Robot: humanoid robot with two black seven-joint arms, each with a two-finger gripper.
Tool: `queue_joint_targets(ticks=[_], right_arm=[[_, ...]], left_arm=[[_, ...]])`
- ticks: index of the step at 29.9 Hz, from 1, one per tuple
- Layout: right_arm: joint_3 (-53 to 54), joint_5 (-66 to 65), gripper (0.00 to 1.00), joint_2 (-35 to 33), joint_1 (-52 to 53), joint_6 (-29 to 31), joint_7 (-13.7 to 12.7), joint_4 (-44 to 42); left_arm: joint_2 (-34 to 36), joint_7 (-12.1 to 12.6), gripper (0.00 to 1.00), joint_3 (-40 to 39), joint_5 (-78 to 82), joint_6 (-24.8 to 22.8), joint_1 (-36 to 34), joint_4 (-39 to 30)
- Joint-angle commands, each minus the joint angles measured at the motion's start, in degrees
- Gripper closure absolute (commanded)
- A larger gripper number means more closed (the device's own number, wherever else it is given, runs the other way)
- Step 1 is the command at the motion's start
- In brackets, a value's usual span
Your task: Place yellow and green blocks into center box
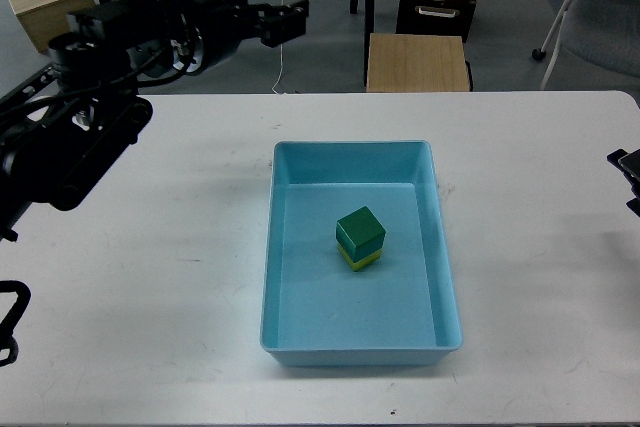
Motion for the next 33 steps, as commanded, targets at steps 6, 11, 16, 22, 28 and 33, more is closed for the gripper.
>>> queue_joint_targets(ticks=[6,11,16,22,28,33], right_arm=[[1.28,0.0,0.0,0.13,0.03,0.0,0.13,0.35],[1.19,-0.35,0.0,0.39,0.03,0.0,0.48,0.26],[1.1,-1.23,0.0,0.57,0.12,0.0,0.57,0.27],[0.93,-3.34,0.0,0.48,-0.15,0.0,0.57,-0.09],[0.57,-8.61,0.0,0.31,-0.23,0.0,0.48,-0.26],[0.66,-9.67,0.0,0.48,-0.32,0.0,0.39,-0.88]], left_arm=[[6.12,0.08,0.01,-6.61,-26.55,-0.02,11.62,10.71],[6.39,0.08,0.01,-7.05,-32.27,-0.02,15.59,10.72],[7.0,-0.01,0.01,-6.7,-35.09,-0.02,16.03,10.19],[6.39,-0.01,0.01,-6.44,-38.95,1.42,18.58,10.28],[6.3,0.08,0.0,-5.82,-40.63,3.1,18.32,10.01],[6.21,0.08,0.0,-3.71,-40.54,5.03,18.23,10.01]])
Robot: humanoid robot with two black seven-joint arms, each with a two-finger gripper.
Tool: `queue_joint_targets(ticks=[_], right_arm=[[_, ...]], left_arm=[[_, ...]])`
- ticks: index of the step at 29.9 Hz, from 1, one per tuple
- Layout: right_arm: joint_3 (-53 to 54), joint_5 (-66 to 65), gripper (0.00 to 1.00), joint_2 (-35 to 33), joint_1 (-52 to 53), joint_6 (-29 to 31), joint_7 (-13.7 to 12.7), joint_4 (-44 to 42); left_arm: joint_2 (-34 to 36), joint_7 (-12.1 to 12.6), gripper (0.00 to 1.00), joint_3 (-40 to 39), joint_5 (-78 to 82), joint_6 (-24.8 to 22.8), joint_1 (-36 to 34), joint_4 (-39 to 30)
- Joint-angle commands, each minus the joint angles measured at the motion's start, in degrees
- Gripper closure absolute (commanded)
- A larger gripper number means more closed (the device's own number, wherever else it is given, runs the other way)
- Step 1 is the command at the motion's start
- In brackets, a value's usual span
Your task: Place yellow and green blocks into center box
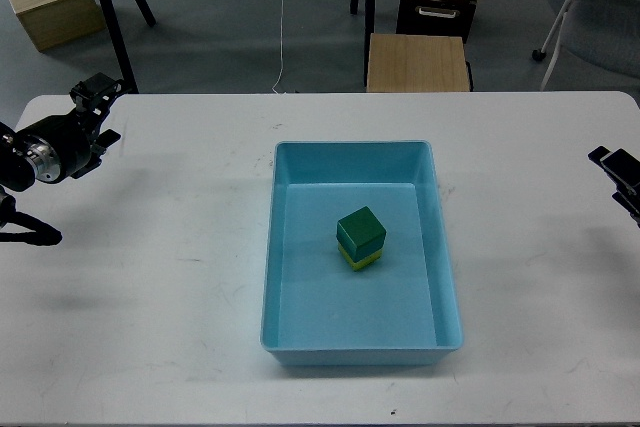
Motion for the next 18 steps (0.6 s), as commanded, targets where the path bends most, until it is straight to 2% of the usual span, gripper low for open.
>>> queue_joint_targets(ticks=[1,5,8,11,14,18], right_arm=[[0.17,-0.25,0.0,0.21,-0.04,0.0,-0.06,-0.22],[0.44,-0.07,0.0,0.82,0.14,0.0,-0.06,-0.13],[3.15,0.19,0.0,2.05,0.14,0.0,0.03,0.05],[9.03,2.55,0.0,3.19,-0.73,0.0,-0.05,1.01],[17.37,13.59,0.0,5.91,-2.93,0.0,-0.06,3.2],[30.72,34.86,0.0,9.6,-7.58,0.83,-0.06,2.69]], left_arm=[[-0.24,-0.01,0.0,1.08,-0.07,2.08,0.06,-0.1],[-2.34,-0.54,0.0,0.21,-0.69,3.93,0.14,-0.89],[-4.72,-0.36,0.0,-1.2,-5.94,9.01,0.14,-0.97],[-7.0,-0.01,0.0,-1.64,-18.48,14.38,0.14,-1.24],[-7.45,-0.01,0.0,-1.56,-32.55,16.68,0.32,-1.5],[-7.45,-0.1,0.0,-1.64,-46.63,18.17,0.76,-1.59]])
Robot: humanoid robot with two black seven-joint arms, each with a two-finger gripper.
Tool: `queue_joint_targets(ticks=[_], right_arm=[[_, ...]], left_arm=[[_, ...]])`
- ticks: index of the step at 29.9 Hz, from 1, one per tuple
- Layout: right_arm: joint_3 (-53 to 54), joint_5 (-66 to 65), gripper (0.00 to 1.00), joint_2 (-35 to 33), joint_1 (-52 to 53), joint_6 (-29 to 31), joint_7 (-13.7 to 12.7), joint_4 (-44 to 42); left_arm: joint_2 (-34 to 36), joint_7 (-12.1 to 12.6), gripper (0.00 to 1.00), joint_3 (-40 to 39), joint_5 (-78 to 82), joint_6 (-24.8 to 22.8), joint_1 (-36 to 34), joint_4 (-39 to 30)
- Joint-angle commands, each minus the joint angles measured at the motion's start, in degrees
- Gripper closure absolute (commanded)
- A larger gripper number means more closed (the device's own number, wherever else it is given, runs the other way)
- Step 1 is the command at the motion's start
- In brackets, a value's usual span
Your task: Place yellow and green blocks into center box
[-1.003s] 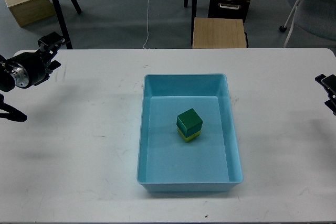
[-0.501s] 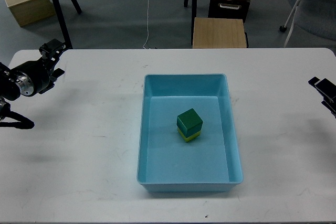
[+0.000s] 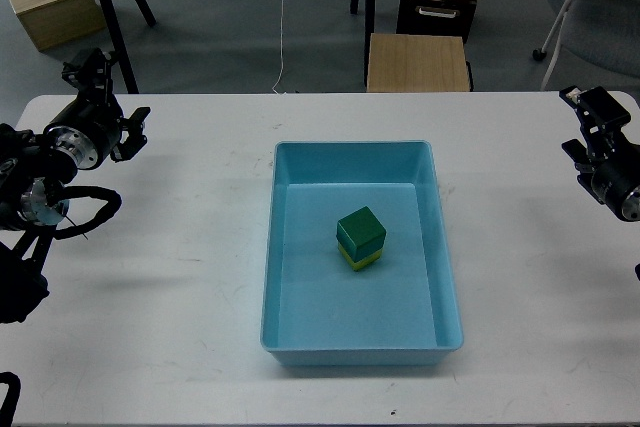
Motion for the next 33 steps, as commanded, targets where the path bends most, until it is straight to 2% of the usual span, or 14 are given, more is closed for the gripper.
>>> queue_joint_targets(ticks=[1,4,8,11,13,16,19,22,27,33], right_arm=[[12.85,17.66,0.0,3.2,-5.04,2.5,-0.02,-1.17],[23.14,25.42,0.0,5.05,-10.05,6.89,-0.02,-3.89],[35.18,28.43,0.0,10.14,-16.56,10.77,-0.19,-7.06],[42.75,28.43,0.0,15.06,-20.69,11.39,-0.46,-9.08],[48.02,28.78,0.0,18.84,-24.2,14.36,-0.72,-11.19],[56.45,31.58,0.0,24.81,-29.13,19.37,-0.9,-13.56],[62.88,32.21,0.0,30.27,-30.72,21.32,-2.12,-16.73],[65.71,32.12,0.0,33.18,-30.81,26.31,-6.08,-19.1],[65.63,32.3,0.0,34.5,-33.27,43.87,-6.7,-20.25],[65.62,32.3,0.0,35.03,-38.27,52.42,-6.7,-20.08]], left_arm=[[-0.06,-0.14,0.0,-0.09,-11.35,1.08,0.22,-0.06],[-0.15,-0.23,0.0,-0.36,-14.7,1.26,0.3,0.03],[-0.76,0.21,0.0,-3.69,-19.35,1.52,1.61,0.03],[-1.2,1.7,0.0,-5.89,-24.54,1.35,2.32,0.03],[-1.29,2.67,0.0,-7.12,-28.05,1.35,2.5,0.03],[-1.38,2.85,0.0,-7.92,-32.8,1.52,2.5,0.12],[-1.29,3.03,0.0,-8.53,-36.06,1.87,2.41,0.21],[-1.2,4.43,0.0,-9.41,-38.17,2.05,2.5,0.65],[-1.29,4.78,0.0,-12.75,-40.46,1.96,2.85,0.65],[-1.73,4.79,0.0,-15.38,-44.23,-1.19,6.45,0.47]])
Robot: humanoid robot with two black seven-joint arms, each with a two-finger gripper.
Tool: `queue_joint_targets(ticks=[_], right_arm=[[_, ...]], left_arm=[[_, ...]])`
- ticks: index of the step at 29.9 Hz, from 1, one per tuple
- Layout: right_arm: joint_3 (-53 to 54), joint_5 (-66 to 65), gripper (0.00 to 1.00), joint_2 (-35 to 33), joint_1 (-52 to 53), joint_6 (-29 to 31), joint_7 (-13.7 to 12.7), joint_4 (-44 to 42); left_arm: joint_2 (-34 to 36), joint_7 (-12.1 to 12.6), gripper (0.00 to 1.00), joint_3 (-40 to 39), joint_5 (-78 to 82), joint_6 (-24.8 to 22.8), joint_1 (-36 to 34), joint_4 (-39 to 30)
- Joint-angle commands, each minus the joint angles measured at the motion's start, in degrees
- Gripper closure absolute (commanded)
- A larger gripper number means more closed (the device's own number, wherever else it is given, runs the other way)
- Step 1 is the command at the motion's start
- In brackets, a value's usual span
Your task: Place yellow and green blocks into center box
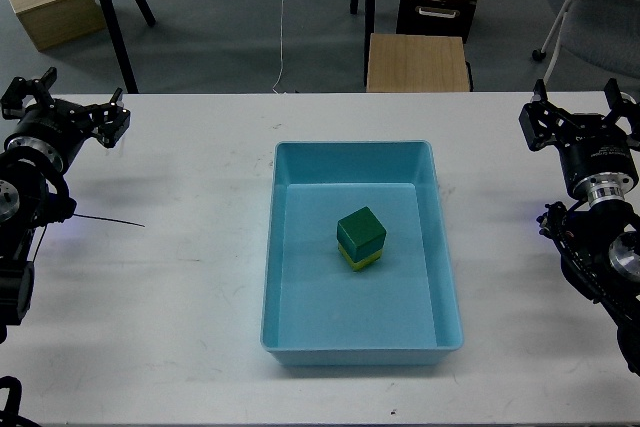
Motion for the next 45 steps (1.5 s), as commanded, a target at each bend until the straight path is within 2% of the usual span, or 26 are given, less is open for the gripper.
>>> queue_joint_targets(ticks=[1,5,12,21,29,45], right_arm=[[-0.47,0.0,0.0,0.23,-3.48,6.07,-0.03,0.3],[-1.96,-1.14,0.0,-0.3,-5.68,7.47,-0.12,0.22],[-3.9,-2.72,0.0,-0.39,-6.56,7.47,0.14,-1.63],[-4.78,-4.4,0.0,-0.21,-8.58,7.47,0.5,-2.42],[-4.69,-8.44,0.0,-0.21,-9.82,7.47,0.5,-2.6],[-3.64,-8.44,0.0,-0.47,-10.17,7.47,0.76,-2.07]], left_arm=[[-0.92,-0.2,0.0,-2.07,-3.09,-3.73,3.02,-0.24],[-2.16,-0.55,0.0,-1.99,-3.71,-9.88,5.31,-0.24],[-4.62,-0.82,0.0,-1.72,-3.71,-11.74,6.55,-0.5],[-4.71,-0.9,0.0,-1.46,-3.62,-18.24,11.82,-0.85],[-5.06,-0.99,0.0,-1.55,-3.71,-18.95,12.96,-0.94],[-4.71,-0.99,0.0,-1.81,-3.71,-19.21,14.02,-1.99]])
